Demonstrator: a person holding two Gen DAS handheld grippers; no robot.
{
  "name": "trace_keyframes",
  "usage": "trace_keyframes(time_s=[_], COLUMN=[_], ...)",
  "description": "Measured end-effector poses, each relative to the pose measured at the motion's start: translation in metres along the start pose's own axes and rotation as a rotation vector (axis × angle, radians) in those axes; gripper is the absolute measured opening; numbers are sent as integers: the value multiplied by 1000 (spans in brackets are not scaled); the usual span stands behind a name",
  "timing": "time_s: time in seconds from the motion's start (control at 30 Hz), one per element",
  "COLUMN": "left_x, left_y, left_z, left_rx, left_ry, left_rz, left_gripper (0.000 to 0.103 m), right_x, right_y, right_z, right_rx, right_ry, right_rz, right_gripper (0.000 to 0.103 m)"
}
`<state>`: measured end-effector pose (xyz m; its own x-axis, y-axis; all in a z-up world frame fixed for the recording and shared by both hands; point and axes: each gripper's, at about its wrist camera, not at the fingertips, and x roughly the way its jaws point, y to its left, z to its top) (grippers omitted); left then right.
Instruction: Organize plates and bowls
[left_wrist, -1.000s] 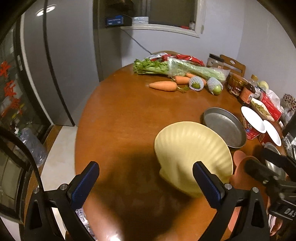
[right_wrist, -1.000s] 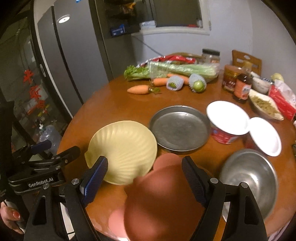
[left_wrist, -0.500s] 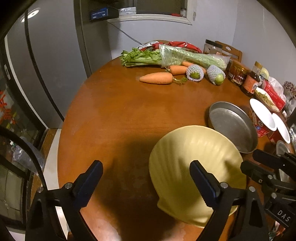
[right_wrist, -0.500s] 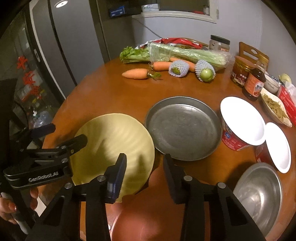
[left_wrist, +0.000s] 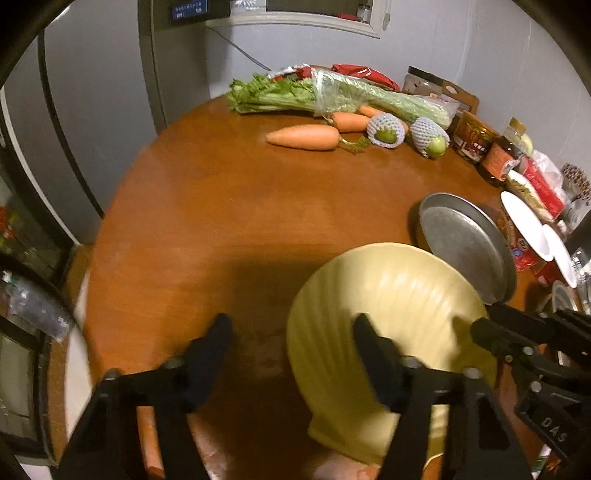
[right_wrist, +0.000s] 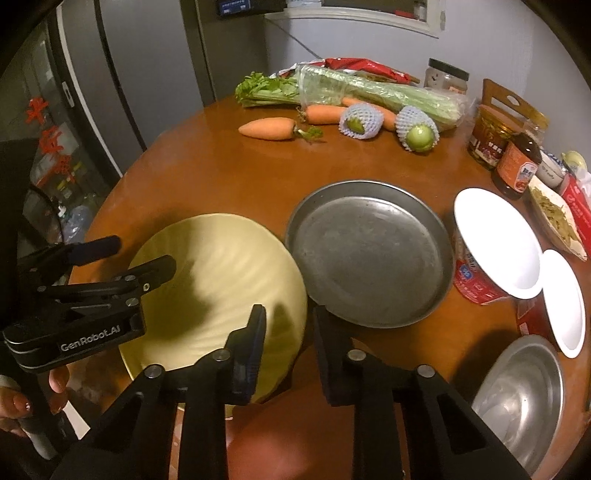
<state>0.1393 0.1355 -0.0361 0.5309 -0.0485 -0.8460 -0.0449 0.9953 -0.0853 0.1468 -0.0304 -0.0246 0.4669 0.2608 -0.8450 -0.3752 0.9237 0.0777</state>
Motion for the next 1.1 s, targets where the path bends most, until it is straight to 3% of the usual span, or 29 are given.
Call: trace_keyframes(time_s=[0.2, 0.57, 0.8, 1.1], left_x=[1, -6, -4, 4], left_y=[5, 24, 18, 5], left_z=[-2, -1, 7, 5], left_rx=[-19, -28, 18, 61], left_ry=[11, -1, -2, 31], left_rz=[-44, -15, -13, -6], left_gripper=[41, 40, 40, 40], right_x=[1, -2, -10, 4], right_y=[6, 39, 6, 7], right_z=[4, 15, 5, 6], right_rx=[-2, -51, 2, -22], right_ry=[-3, -18, -9, 35], right_rz=[22, 85, 39, 47], right_gripper=[18, 17, 19, 19])
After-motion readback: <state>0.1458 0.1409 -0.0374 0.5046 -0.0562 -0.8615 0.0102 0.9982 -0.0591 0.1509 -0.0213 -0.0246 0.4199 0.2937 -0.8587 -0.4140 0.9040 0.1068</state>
